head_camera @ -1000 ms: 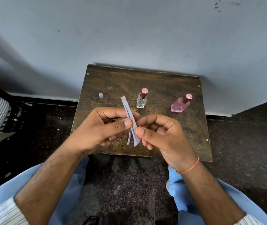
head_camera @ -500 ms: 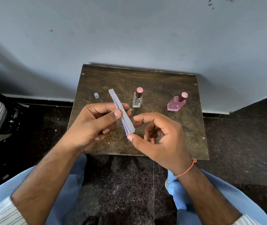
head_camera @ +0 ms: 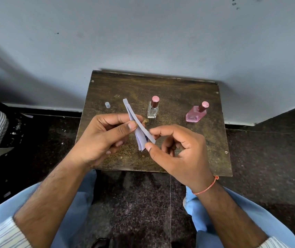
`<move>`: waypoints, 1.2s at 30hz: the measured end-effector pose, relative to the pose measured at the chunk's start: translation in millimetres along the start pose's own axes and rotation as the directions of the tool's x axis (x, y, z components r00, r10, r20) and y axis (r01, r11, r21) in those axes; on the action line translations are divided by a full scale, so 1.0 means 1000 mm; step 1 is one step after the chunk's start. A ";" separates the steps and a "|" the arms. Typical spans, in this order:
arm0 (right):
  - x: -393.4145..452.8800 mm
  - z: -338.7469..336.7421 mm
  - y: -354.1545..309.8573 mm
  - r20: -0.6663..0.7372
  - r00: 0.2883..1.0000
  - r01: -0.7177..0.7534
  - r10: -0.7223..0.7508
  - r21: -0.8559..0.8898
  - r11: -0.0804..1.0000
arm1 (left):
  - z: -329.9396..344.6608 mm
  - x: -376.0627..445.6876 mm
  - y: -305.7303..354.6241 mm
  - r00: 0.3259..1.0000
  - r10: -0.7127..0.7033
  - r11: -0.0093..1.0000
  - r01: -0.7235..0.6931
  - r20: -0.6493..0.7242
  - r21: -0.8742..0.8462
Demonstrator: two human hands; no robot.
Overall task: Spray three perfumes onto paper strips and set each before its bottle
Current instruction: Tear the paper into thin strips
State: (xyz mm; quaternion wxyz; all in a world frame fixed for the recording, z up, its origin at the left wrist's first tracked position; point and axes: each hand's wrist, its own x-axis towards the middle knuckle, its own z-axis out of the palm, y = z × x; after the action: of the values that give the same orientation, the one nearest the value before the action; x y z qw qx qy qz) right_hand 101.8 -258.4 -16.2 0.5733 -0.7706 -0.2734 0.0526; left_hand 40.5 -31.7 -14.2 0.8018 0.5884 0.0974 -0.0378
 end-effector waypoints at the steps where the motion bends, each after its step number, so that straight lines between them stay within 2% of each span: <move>1: 0.000 0.000 0.000 -0.003 1.000 -0.006 0.006 0.016 1.000 | -0.001 0.000 -0.001 1.000 -0.002 1.000 0.002 -0.002 0.006; 8: 0.004 -0.004 0.001 -0.016 0.998 0.060 -0.060 0.021 0.998 | -0.001 0.001 -0.003 0.999 0.012 0.999 -0.009 -0.052 0.047; 12: 0.006 -0.005 0.003 -0.027 0.997 0.075 -0.074 0.039 0.996 | 0.005 0.001 0.000 0.997 0.021 0.991 -0.011 -0.076 0.130; 15: 0.007 -0.006 0.003 -0.034 0.999 0.041 -0.038 0.098 0.994 | 0.006 0.000 0.004 0.992 0.108 0.968 -0.090 -0.065 0.233; 17: 0.007 -0.008 0.004 -0.041 0.999 0.021 -0.015 0.155 0.988 | 0.004 0.000 0.004 0.989 0.150 0.927 -0.137 -0.009 0.350; 23: 0.012 -0.019 0.007 -0.102 0.992 -0.044 0.068 0.224 0.974 | -0.006 -0.001 0.000 0.989 0.145 0.885 -0.133 0.008 0.446; 27: 0.013 -0.029 0.009 -0.142 0.988 -0.034 0.059 0.170 0.985 | -0.010 0.000 0.003 0.989 0.145 0.835 -0.144 0.040 0.530; 36: 0.014 -0.035 0.007 -0.195 0.968 0.136 -0.157 -0.113 0.984 | -0.025 -0.003 0.006 0.990 0.103 0.781 -0.140 0.096 0.608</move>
State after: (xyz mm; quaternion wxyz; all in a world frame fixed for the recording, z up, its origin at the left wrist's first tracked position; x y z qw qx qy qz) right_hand 129.9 -283.3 -7.0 0.5617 -0.7770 -0.2718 -0.0826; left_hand 35.9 -6.9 -15.5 0.5708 0.8202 0.0187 -0.0326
